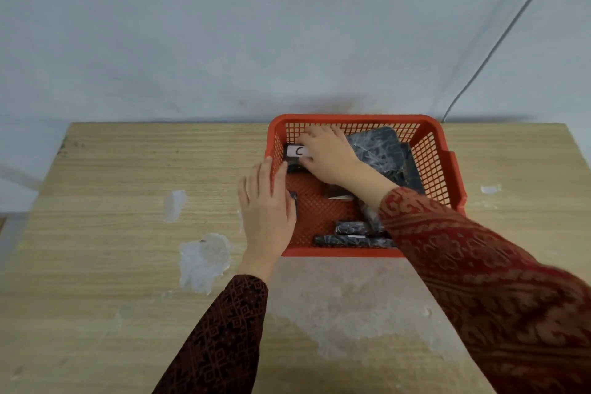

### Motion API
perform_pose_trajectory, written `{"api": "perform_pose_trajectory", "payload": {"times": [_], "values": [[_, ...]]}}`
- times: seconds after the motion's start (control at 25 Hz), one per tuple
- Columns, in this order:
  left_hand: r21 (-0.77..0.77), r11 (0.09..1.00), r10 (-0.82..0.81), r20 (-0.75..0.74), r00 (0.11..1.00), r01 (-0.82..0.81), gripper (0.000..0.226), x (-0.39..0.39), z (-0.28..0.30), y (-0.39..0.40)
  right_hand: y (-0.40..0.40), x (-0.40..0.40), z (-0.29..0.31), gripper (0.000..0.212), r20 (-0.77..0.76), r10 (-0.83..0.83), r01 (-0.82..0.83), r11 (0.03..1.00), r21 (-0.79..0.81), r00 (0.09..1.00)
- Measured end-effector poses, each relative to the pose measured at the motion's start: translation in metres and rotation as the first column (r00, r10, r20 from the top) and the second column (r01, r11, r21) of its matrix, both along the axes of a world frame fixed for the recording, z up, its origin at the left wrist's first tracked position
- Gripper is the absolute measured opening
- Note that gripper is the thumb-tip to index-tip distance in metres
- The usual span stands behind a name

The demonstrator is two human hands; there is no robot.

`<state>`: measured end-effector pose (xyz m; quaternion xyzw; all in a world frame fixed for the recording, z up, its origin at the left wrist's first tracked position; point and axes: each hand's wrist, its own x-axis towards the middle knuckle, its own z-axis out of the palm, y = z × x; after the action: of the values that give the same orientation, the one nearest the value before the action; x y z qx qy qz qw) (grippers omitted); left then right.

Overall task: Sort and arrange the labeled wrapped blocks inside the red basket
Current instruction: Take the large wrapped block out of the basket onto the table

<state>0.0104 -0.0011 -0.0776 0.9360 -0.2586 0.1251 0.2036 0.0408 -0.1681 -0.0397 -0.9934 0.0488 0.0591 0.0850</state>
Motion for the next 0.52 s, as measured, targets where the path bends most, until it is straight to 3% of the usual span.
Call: {"api": "perform_pose_trajectory", "payload": {"times": [0.08, 0.16, 0.28, 0.36, 0.44, 0.52], "values": [[-0.062, 0.991, -0.12, 0.002, 0.993, 0.12, 0.041, -0.003, 0.003, -0.013, -0.022, -0.031, 0.006, 0.043, 0.195, -0.171, 0.119, 0.961, 0.25, 0.966], [-0.237, 0.962, -0.195, -0.24, 0.951, 0.137, 0.042, -0.002, 0.005, -0.036, -0.049, -0.069, 0.003, 0.049, 0.232, -0.411, 0.281, 0.852, 0.441, 0.882], [-0.348, 0.93, -0.183, -0.723, 0.666, -0.122, 0.053, 0.011, 0.007, -0.072, -0.078, -0.106, -0.009, 0.061, 0.027, -0.639, 0.492, 0.618, 0.613, 0.769], [-0.316, 0.921, -0.147, -0.823, 0.549, -0.227, 0.059, 0.019, 0.006, -0.089, -0.083, -0.114, -0.018, 0.063, -0.094, -0.642, 0.535, 0.54, 0.65, 0.761], [-0.299, 0.913, -0.11, -0.835, 0.539, -0.277, 0.065, 0.022, 0.011, -0.099, -0.079, -0.118, -0.023, 0.063, -0.118, -0.632, 0.526, 0.511, 0.679, 0.766], [-0.328, 0.904, -0.087, -0.769, 0.633, -0.275, 0.065, 0.02, 0.024, -0.105, -0.072, -0.123, -0.021, 0.06, -0.073, -0.679, 0.497, 0.455, 0.739, 0.73]]}}
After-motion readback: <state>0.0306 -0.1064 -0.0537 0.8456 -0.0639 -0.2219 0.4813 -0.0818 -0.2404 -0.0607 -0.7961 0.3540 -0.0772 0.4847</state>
